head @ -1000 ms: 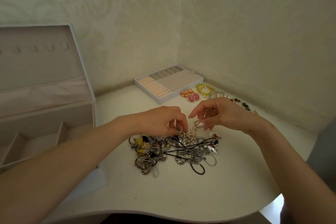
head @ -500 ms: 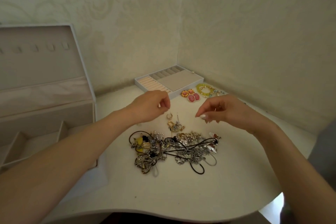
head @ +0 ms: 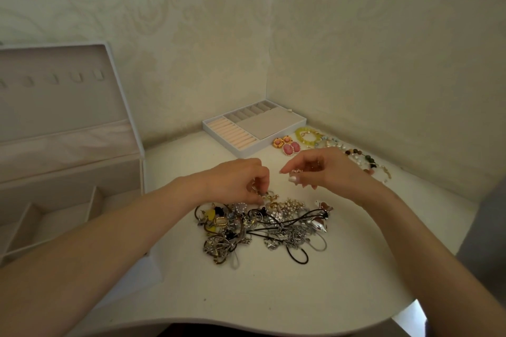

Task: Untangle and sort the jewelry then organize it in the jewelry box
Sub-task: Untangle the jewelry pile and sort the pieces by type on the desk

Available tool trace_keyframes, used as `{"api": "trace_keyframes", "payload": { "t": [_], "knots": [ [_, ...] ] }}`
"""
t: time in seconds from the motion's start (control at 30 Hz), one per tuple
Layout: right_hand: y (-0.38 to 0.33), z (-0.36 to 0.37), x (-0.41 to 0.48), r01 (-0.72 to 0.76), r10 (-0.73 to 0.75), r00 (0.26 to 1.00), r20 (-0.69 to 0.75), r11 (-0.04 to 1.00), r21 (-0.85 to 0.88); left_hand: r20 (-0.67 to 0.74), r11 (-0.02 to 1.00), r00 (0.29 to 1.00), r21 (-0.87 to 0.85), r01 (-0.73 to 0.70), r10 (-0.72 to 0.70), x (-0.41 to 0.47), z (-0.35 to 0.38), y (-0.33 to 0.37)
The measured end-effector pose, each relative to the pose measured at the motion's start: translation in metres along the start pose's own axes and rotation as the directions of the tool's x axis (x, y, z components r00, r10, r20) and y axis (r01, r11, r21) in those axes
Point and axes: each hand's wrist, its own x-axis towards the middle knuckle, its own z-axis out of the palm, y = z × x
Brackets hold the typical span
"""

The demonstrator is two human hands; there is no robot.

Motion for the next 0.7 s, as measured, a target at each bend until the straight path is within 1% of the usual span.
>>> {"api": "trace_keyframes", "payload": {
  "t": [0.17, 0.3, 0.4, 0.47, 0.57, 0.63, 0.7],
  "knots": [
    [0.000, 0.001, -0.002, 0.004, -0.004, 1.000, -0.007, 0.999, 0.035, -0.022, 0.997, 1.000, -0.075, 0.006, -0.008, 0.000, -0.003, -0.002],
    [0.003, -0.001, 0.000, -0.017, 0.024, 0.998, -0.059, 0.994, 0.111, -0.064, 0.970, 0.996, -0.240, 0.045, -0.062, -0.001, -0.005, -0.003],
    [0.004, -0.004, 0.001, -0.044, 0.058, 0.994, -0.096, 0.989, 0.142, -0.081, 0.920, 0.991, -0.387, 0.067, -0.106, -0.001, -0.006, -0.004],
    [0.005, -0.007, 0.004, -0.062, 0.074, 0.989, -0.129, 0.993, 0.098, -0.114, 0.879, 0.984, -0.471, 0.066, -0.135, 0.000, -0.008, -0.004],
    [0.011, -0.014, 0.016, -0.114, 0.101, 0.972, -0.213, 0.992, -0.052, -0.148, 0.859, 0.976, -0.507, 0.066, -0.162, 0.010, -0.014, -0.004],
    [0.016, -0.020, 0.027, -0.158, 0.125, 0.963, -0.240, 0.980, -0.123, -0.113, 0.860, 0.978, -0.501, 0.097, -0.177, 0.021, -0.020, -0.002],
    [0.021, -0.025, 0.036, -0.182, 0.138, 0.962, -0.234, 0.967, -0.178, -0.062, 0.867, 0.978, -0.476, 0.144, -0.197, 0.033, -0.025, 0.000]
  ]
}}
